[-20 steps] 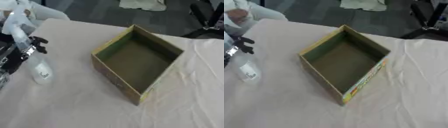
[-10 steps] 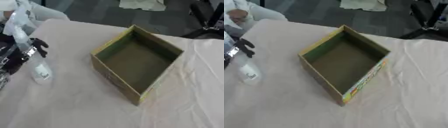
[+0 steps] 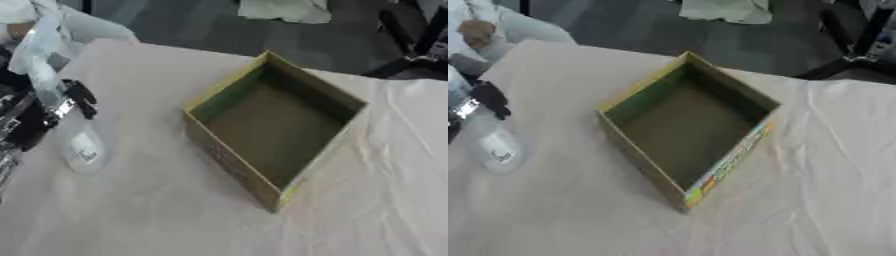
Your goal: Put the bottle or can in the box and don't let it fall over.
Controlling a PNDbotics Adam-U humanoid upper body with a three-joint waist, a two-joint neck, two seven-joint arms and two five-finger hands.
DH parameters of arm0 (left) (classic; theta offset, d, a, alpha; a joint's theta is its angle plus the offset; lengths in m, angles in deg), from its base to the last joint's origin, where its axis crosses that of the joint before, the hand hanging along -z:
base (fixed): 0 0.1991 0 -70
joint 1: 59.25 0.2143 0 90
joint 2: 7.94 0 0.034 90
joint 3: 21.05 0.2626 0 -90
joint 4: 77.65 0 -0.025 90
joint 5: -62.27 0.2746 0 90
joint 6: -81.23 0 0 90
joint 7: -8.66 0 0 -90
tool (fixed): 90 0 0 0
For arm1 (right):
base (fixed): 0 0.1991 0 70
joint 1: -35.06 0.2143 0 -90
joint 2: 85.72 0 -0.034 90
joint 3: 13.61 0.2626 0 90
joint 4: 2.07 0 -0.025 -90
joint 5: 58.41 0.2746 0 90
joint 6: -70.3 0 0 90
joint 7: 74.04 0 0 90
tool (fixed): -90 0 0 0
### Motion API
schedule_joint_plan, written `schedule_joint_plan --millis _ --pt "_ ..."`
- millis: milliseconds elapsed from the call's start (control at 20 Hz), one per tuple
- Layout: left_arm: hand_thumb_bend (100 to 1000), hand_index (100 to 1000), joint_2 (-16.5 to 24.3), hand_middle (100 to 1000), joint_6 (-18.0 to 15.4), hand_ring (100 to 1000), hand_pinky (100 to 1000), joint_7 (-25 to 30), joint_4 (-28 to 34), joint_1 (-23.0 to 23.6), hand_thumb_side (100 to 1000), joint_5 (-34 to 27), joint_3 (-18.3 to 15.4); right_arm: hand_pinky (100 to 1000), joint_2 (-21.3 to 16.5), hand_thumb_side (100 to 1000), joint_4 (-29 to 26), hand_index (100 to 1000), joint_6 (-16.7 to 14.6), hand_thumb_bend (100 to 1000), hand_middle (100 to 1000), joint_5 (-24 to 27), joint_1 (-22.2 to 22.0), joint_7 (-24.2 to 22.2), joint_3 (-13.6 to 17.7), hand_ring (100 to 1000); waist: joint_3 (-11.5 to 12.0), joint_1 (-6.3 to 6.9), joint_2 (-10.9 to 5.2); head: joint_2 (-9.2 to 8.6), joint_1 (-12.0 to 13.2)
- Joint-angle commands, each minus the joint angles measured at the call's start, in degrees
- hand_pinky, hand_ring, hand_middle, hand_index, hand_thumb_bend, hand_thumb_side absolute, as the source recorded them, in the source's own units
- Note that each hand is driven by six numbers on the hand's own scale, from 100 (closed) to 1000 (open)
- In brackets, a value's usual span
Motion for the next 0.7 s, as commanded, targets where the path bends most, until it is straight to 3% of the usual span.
schedule_joint_plan --millis 50,400,700 --pt "100 180 0.98 442 -0.03 318 521 -0.44 -0.27 -0.43 567 -0.64 0.19 945 -0.86 581 -0.69 916 -0.08 100 1000 0.41 0.04 -0.11 0.64 1000 0.02 0.22 -0.69 -0.73 0.09" --pt "100 172 0.88 398 -0.59 282 474 -1.43 -0.18 -0.61 565 -0.89 0.42 946 -0.96 581 -0.69 916 -0.06 100 1000 0.58 0.15 -0.20 0.66 1000 0.09 0.25 -0.68 -0.58 0.03" --pt "100 172 1.03 396 -1.21 284 488 -1.71 0.76 -0.70 566 -1.67 0.62 947 -0.98 580 -0.69 916 -0.11 100 1000 0.61 0.03 -0.25 0.73 1000 0.09 0.29 -0.78 -0.44 -0.04"
